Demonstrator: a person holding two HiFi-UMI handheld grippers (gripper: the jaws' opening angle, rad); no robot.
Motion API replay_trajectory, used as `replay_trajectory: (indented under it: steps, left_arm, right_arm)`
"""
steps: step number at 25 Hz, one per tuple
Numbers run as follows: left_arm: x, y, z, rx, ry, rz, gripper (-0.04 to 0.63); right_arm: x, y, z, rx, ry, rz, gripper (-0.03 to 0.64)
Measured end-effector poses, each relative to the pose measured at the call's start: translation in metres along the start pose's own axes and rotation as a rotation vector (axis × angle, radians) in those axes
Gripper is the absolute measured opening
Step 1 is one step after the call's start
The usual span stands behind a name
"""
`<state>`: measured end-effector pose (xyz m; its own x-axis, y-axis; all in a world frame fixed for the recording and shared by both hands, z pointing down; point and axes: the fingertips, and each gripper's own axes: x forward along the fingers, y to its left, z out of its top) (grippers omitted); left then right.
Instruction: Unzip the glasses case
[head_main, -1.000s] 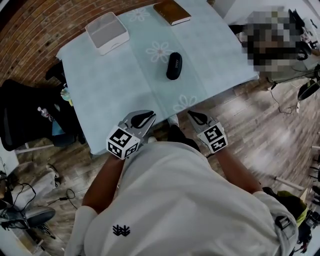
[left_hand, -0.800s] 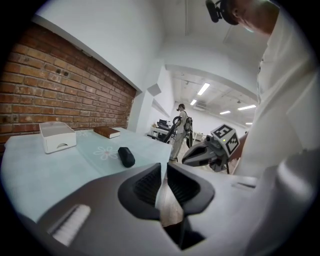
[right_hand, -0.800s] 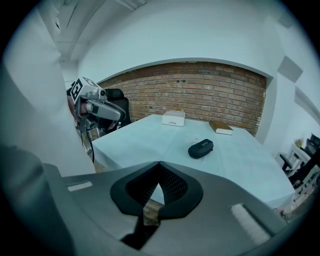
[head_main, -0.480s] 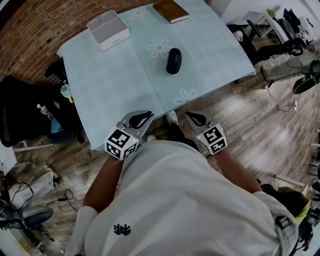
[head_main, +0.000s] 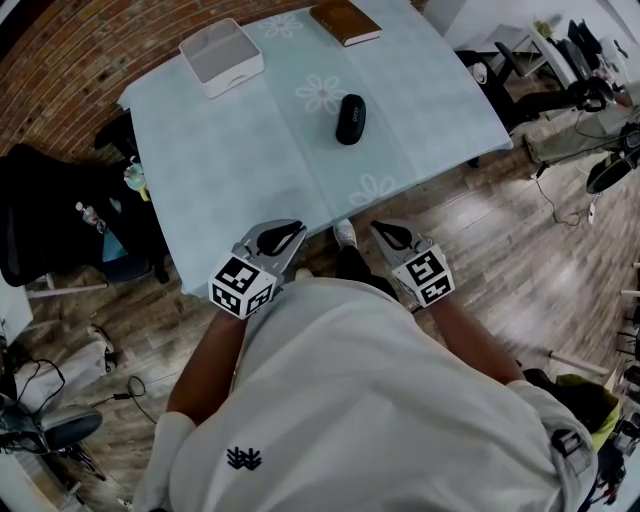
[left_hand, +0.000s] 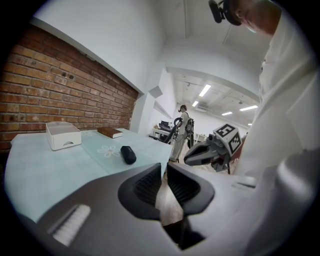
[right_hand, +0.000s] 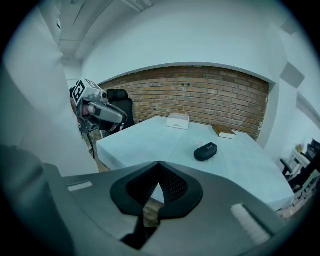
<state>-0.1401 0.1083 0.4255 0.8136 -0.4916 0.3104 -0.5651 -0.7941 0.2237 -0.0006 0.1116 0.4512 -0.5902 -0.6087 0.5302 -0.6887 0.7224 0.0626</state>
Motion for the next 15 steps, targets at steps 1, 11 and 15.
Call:
replay_trajectory:
  steps: [1,11,15]
  left_arm:
    - [-0.001,0.0,-0.001,-0.001,0.0,0.0,0.092]
    - [-0.002,-0.003,-0.01,-0.015,0.023,-0.011,0.092]
    - [-0.002,-0.004,-0.013,-0.022,0.028,-0.018,0.092]
  right_arm:
    - [0.0,0.001,0.0,-0.001,-0.001,0.001,0.002]
    - [-0.002,0.005,-0.005,0.012,0.009,-0.002,0.002]
    - [-0.001,0.005,-0.006,0.017,0.015,-0.004,0.002]
